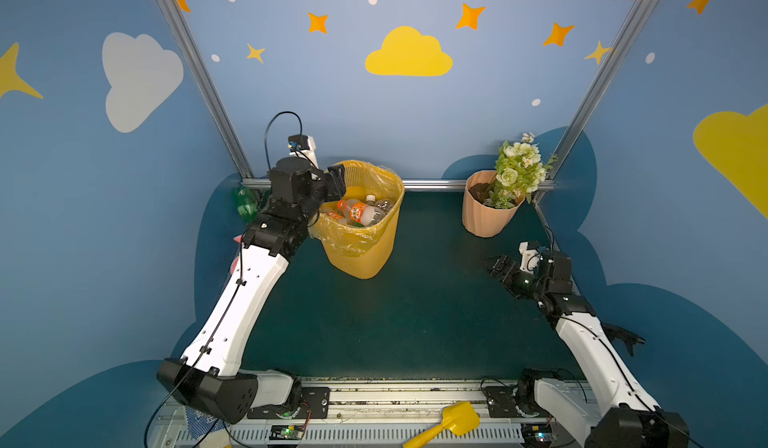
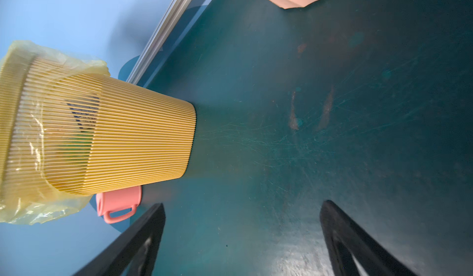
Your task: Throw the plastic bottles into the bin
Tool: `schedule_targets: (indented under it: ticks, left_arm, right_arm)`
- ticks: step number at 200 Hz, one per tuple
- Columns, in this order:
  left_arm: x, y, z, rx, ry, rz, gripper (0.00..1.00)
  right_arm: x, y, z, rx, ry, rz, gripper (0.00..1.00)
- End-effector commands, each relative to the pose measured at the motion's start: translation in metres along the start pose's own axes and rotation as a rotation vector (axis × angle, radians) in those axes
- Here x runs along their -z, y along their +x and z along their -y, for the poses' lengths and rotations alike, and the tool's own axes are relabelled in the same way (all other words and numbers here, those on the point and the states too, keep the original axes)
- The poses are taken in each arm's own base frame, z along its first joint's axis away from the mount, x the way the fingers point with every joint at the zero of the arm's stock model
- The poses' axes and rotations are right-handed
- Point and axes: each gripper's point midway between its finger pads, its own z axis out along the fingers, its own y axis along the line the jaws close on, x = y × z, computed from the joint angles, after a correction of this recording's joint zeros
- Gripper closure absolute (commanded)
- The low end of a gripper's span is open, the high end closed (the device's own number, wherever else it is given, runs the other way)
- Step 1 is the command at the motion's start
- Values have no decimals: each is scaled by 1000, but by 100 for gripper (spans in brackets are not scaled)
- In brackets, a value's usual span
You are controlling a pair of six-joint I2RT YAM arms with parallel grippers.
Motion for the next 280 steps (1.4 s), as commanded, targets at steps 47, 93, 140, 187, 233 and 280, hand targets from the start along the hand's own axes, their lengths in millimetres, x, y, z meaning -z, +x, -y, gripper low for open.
schedule_targets:
  ticks: [47,93,140,187,233,280]
  left_arm:
    - [79,-36,-53,-33,-180,127,20]
    - [89,-19,-93,-15,-300,73,6]
    - [71,-3,-145,-10,-420,-15,0]
    - [39,6,-196,-10,-515,-94,0]
    - [7,19,-232,-39,-585,-145,0]
    - [-35,46,-286,-82,-727,-199,0]
  right_arm:
    - [-2,-9,0,13,11,13,6]
    - [-10,-7,0,11,-2,-16,6]
    - [-13,-10,0,13,-9,-11,6]
    - [-20,-17,-4,44,-21,-17,6]
    - [-35,-19,6,38,5,-36,6]
    - [-52,-24,7,49,2,-82,6]
